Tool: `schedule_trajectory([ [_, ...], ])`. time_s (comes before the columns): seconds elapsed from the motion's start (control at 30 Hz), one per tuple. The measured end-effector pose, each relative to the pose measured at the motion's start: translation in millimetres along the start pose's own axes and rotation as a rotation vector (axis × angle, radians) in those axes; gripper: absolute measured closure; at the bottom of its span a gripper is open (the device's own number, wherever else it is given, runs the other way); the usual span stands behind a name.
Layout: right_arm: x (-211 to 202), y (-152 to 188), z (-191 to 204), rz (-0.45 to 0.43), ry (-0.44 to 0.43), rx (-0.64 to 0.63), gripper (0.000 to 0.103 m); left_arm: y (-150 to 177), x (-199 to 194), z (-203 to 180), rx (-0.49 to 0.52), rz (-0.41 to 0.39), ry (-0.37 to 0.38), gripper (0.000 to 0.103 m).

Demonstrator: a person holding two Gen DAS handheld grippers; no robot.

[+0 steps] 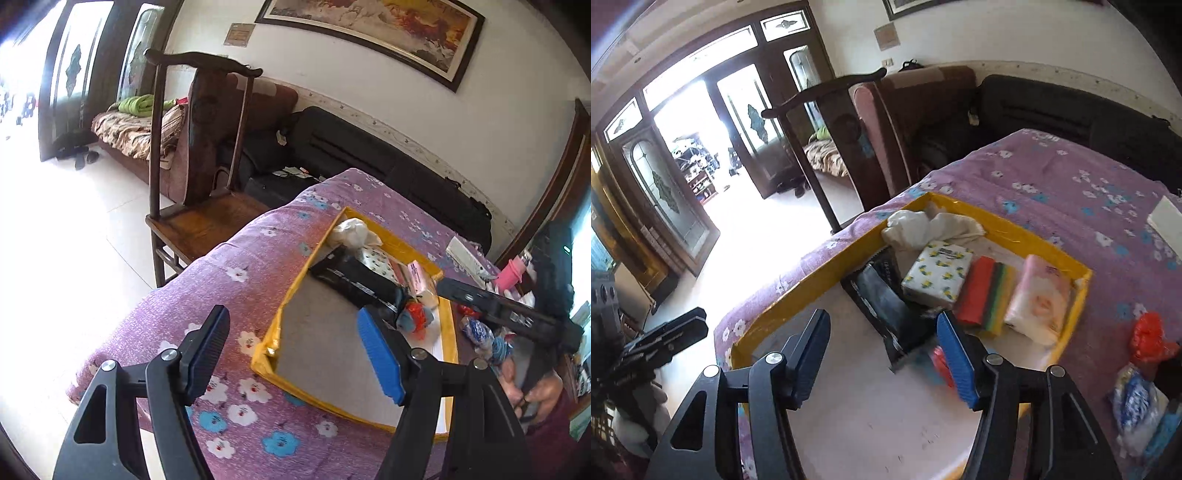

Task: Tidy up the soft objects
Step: 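Withdraw both tools from the tray back over the table items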

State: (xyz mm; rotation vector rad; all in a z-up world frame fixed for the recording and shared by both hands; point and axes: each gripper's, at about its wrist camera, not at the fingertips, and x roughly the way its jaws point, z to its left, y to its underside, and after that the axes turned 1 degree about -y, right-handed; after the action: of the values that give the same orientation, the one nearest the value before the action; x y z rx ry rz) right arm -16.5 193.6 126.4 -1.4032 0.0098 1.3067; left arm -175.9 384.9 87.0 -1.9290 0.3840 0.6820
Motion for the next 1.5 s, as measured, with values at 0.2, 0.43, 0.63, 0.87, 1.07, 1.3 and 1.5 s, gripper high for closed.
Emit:
schedule_trajectory([
  [0.2,-72,48,-58,-0.101,0.126,0.073,0.031,4,-12,-47,0.068,-0.007,-0.005,0.024],
  [0.43,-125,84,-134,-0.167,0.231,0.202,0.03,12,-24,-121,0.19,0.001,0.035,0.022],
  [0.63,-151,104,-168,-0.202,0.266,0.278,0.03,21,-31,-162,0.267,0.003,0.057,0.019],
  [0.87,-170,125,-183,-0.222,0.308,0.321,0.03,37,-13,-195,0.317,0.067,0.104,0.019],
  [1.07,-196,148,-199,-0.247,0.351,0.397,0.03,64,25,-212,0.324,0.199,0.204,0.019],
  [1.3,-210,157,-231,-0.207,0.384,0.476,0.03,88,43,-226,0.367,0.27,0.245,0.019],
  [1.5,-166,124,-230,-0.132,0.302,0.449,0.03,82,44,-211,0.324,0.261,0.223,0.019],
])
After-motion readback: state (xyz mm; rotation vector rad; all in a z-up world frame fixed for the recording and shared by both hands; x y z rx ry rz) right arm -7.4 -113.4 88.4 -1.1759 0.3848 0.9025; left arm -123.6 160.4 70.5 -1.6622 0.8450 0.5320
